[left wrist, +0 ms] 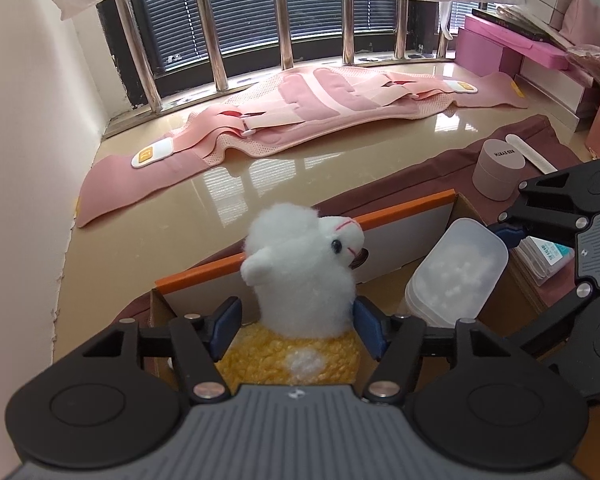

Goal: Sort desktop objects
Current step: 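Lower the alpaca into the box and open left gripper while right holds container, then open the right gripper to drop the clear container into the box, then raise both tools out of the box toward the items on the maroon cloth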

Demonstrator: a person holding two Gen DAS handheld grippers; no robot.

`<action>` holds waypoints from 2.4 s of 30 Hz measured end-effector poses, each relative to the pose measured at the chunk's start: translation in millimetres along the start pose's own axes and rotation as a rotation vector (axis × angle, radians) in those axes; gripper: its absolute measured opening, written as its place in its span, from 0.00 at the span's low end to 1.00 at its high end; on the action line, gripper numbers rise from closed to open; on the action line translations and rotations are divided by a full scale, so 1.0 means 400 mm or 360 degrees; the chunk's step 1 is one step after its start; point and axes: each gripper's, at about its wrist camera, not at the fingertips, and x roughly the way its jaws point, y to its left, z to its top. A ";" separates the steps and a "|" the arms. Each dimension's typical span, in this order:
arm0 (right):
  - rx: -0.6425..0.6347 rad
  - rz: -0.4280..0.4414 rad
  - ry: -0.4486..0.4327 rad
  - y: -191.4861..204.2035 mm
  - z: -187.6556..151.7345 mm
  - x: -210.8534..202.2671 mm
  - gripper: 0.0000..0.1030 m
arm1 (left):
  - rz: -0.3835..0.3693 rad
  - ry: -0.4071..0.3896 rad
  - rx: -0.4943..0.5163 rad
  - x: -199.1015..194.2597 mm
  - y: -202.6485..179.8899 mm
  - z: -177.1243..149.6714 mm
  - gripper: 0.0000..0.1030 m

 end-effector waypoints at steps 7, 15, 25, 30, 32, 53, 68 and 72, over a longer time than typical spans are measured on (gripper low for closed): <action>0.0072 0.0010 -0.0013 -0.016 0.003 -0.006 0.65 | -0.0013 -0.0033 -0.0029 -0.034 0.007 -0.001 0.63; 0.0130 0.0013 -0.0043 -0.022 0.003 -0.022 0.69 | -0.0018 -0.0065 -0.0064 -0.074 0.017 -0.003 0.65; 0.0141 -0.0028 -0.0129 -0.014 0.021 -0.084 0.81 | -0.0025 -0.0087 -0.0096 -0.120 0.024 -0.004 0.67; 0.0169 -0.0042 -0.0156 -0.006 0.019 -0.128 0.84 | -0.0021 -0.0102 -0.0106 -0.162 0.022 -0.007 0.72; 0.0172 -0.0049 -0.0159 0.003 0.014 -0.147 0.85 | -0.0015 -0.0112 -0.0114 -0.184 0.020 -0.010 0.74; 0.0242 -0.0052 -0.0205 0.187 -0.112 -0.382 0.99 | 0.0140 -0.0186 -0.0162 -0.475 -0.056 -0.128 0.96; 0.0301 -0.0151 -0.0201 0.355 -0.255 -0.522 0.99 | 0.0209 -0.0240 -0.0326 -0.675 -0.168 -0.328 1.00; 0.0323 -0.0152 -0.0226 0.391 -0.291 -0.565 0.99 | 0.0221 -0.0259 -0.0372 -0.723 -0.187 -0.366 1.00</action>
